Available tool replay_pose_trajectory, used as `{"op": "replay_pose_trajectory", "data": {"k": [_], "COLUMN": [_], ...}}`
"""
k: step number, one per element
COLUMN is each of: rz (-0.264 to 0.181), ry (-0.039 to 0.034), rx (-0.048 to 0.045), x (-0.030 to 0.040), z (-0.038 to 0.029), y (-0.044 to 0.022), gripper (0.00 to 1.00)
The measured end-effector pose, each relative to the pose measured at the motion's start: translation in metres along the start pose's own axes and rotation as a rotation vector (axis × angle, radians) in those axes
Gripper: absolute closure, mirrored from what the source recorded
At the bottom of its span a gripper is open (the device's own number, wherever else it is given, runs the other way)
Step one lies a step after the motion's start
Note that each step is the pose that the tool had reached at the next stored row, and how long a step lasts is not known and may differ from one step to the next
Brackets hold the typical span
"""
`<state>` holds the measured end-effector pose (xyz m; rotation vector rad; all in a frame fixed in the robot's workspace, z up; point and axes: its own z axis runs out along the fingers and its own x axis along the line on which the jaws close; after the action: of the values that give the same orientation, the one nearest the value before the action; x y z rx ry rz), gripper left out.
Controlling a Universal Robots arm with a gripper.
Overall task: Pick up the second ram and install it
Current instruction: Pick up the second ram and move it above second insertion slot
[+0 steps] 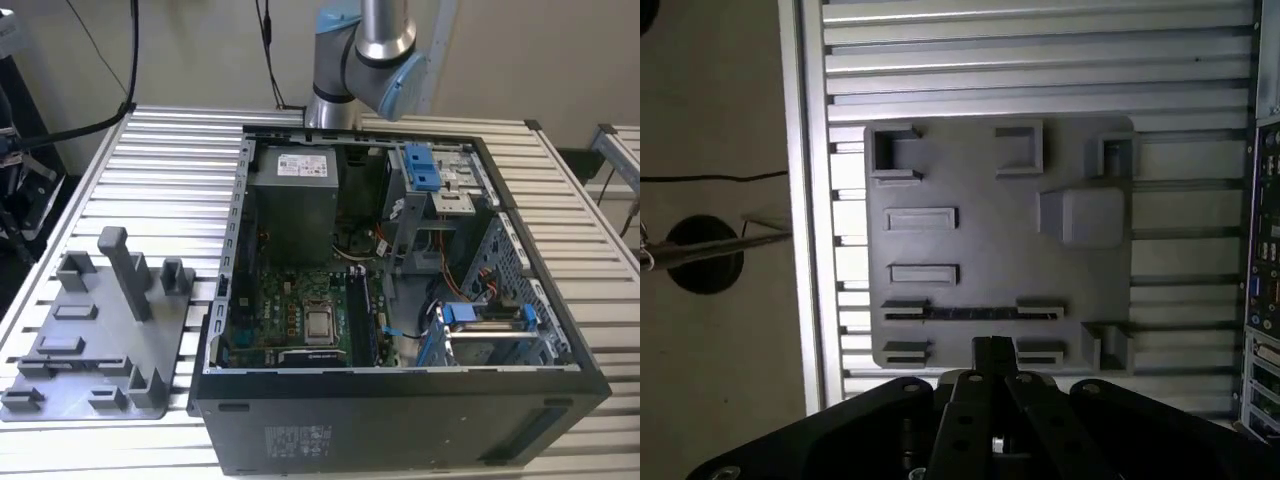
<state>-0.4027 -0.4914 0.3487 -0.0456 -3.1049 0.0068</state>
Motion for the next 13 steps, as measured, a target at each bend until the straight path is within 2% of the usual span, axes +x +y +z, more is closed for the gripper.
{"op": "replay_pose_trajectory", "data": {"k": [6,13], "rz": [-0.065,-0.102], "ry": [-0.0026,-0.0029], "rx": [0.0023,0.0036], "x": [0.0007,0.0013], "z": [0.0,0.0002], "y": [0.0,0.0], "gripper": [0.89,0.89]}}
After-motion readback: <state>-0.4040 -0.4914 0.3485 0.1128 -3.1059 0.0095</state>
